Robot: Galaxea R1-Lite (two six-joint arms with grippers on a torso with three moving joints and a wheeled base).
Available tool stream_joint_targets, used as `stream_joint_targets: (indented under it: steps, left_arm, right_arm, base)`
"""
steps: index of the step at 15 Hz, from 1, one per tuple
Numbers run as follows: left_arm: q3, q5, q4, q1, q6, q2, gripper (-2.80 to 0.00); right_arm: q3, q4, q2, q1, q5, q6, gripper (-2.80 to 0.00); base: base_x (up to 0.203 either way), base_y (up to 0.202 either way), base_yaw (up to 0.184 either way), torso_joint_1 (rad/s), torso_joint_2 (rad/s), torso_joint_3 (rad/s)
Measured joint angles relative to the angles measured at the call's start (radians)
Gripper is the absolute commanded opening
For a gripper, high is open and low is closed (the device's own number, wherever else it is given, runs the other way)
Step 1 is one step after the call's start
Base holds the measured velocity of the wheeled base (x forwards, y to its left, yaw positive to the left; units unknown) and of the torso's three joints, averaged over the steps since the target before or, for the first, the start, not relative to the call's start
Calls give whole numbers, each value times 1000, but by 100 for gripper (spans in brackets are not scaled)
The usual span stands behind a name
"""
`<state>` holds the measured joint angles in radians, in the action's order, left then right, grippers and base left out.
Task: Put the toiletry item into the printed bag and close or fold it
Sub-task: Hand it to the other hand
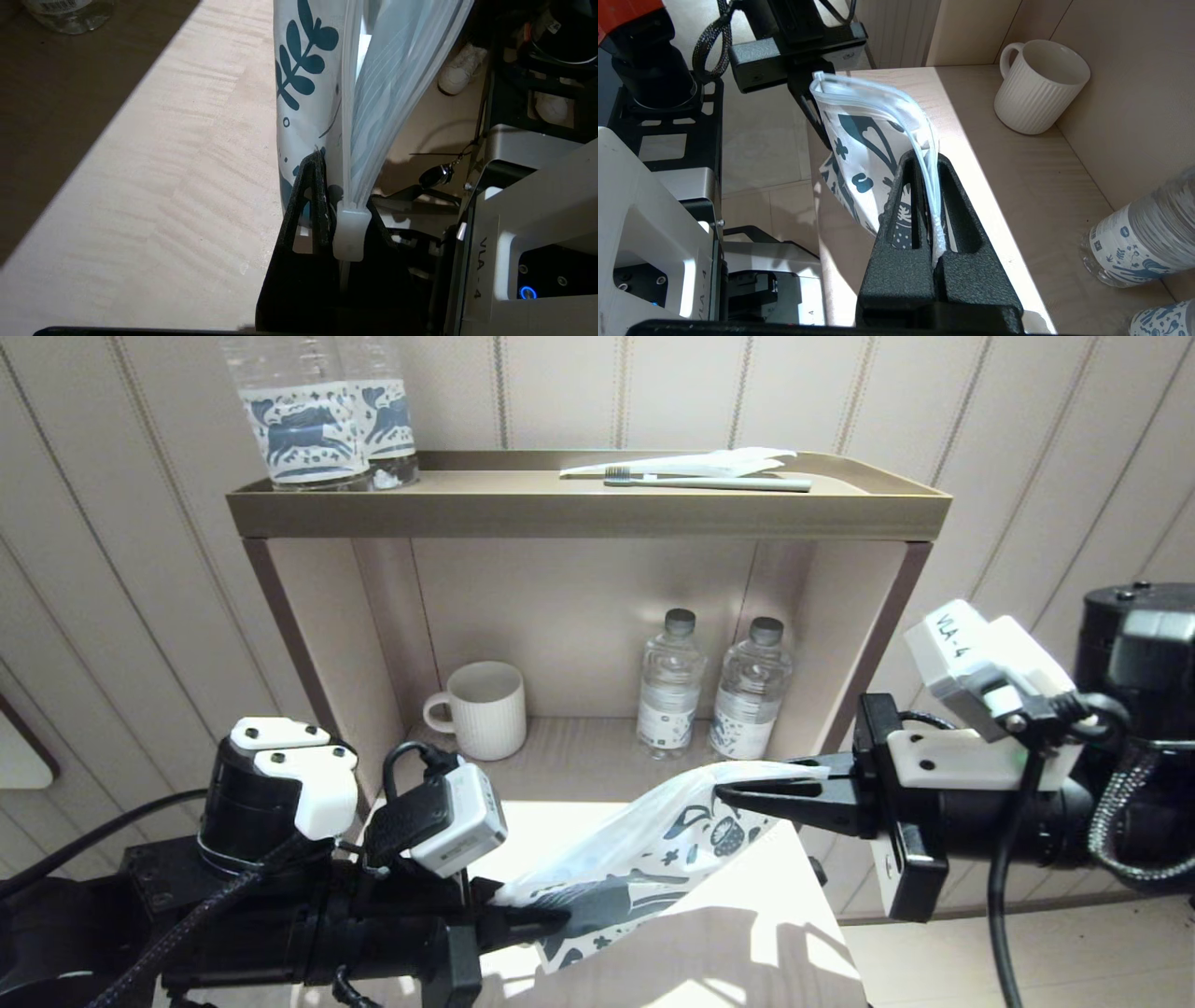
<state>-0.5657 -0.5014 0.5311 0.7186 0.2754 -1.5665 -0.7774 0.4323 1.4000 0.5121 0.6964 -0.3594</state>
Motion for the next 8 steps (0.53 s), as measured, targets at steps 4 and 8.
stream_joint_targets:
  steps: [4, 8]
  left_arm:
    - [-21, 19, -15, 0, -22, 27, -280]
    - [-23, 18, -14, 0, -22, 33, -280]
  right_arm:
    - [-16, -50, 19, 1, -63, 0, -280]
    - [-53, -128, 25, 4, -123, -3, -280]
  base:
    - [0, 0, 0, 0, 0, 0]
    - [0, 0, 0, 0, 0, 0]
